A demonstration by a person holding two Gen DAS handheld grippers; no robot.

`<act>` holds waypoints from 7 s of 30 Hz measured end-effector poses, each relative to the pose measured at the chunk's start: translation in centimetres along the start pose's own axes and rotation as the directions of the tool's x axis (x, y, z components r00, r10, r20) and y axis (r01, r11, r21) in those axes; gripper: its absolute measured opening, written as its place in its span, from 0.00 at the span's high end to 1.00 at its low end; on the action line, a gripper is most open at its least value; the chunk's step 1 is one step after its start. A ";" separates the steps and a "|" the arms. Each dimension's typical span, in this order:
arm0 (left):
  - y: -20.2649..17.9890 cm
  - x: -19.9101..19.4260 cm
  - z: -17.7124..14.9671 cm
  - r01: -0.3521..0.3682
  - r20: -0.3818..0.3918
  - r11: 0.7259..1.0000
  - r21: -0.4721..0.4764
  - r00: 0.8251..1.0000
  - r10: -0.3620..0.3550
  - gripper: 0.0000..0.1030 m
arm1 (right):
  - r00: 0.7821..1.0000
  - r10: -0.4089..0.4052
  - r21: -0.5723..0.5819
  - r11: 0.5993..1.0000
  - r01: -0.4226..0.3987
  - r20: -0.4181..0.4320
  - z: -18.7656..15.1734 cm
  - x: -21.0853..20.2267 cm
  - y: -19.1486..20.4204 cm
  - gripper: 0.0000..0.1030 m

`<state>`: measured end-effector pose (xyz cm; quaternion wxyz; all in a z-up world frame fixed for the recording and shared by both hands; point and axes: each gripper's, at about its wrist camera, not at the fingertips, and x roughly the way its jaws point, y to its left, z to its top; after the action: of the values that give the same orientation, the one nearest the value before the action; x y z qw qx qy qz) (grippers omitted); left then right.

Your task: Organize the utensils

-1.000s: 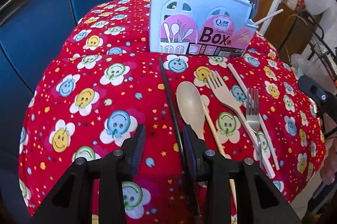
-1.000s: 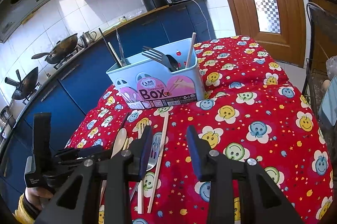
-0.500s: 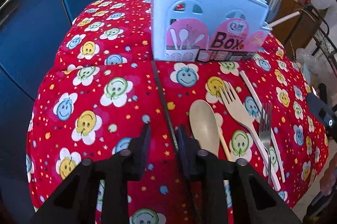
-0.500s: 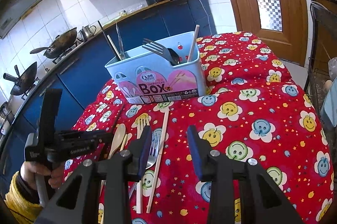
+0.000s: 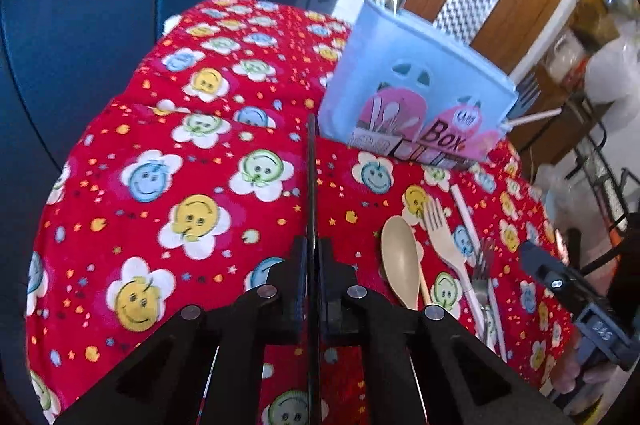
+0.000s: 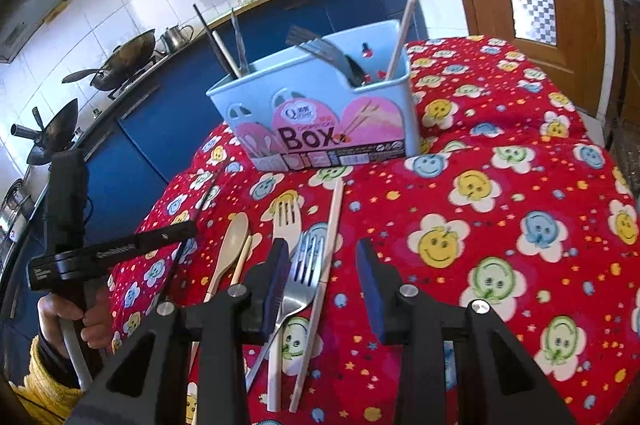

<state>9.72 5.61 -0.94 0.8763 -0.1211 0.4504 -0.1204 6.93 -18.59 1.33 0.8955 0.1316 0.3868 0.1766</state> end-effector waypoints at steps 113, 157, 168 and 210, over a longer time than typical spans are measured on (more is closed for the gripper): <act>-9.0 0.0 12.7 -0.058 0.694 0.995 0.076 0.720 -0.011 0.94 | 0.869 -0.230 -0.208 0.915 0.347 0.437 16.6 0.4 0.5 0.92; -8.2 -7.3 2.2 -0.012 0.360 0.986 0.168 0.932 -0.050 0.74 | 0.960 -0.083 -0.056 0.993 0.102 0.267 4.8 -6.3 2.4 0.66; -6.7 -4.0 0.4 -0.021 0.219 0.989 0.147 0.976 -0.011 0.74 | 0.979 -0.103 -0.010 0.994 0.106 0.174 1.9 -4.1 0.2 0.63; -6.4 3.0 -0.9 -0.029 -0.045 0.989 0.145 0.998 0.036 0.91 | 0.990 -0.105 0.069 0.993 0.099 0.090 -0.5 -2.2 -3.3 0.58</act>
<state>10.02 -1.47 -1.69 0.8736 -0.0471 0.4633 -0.1414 5.82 -22.45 1.22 0.9158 0.1487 0.3560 0.1118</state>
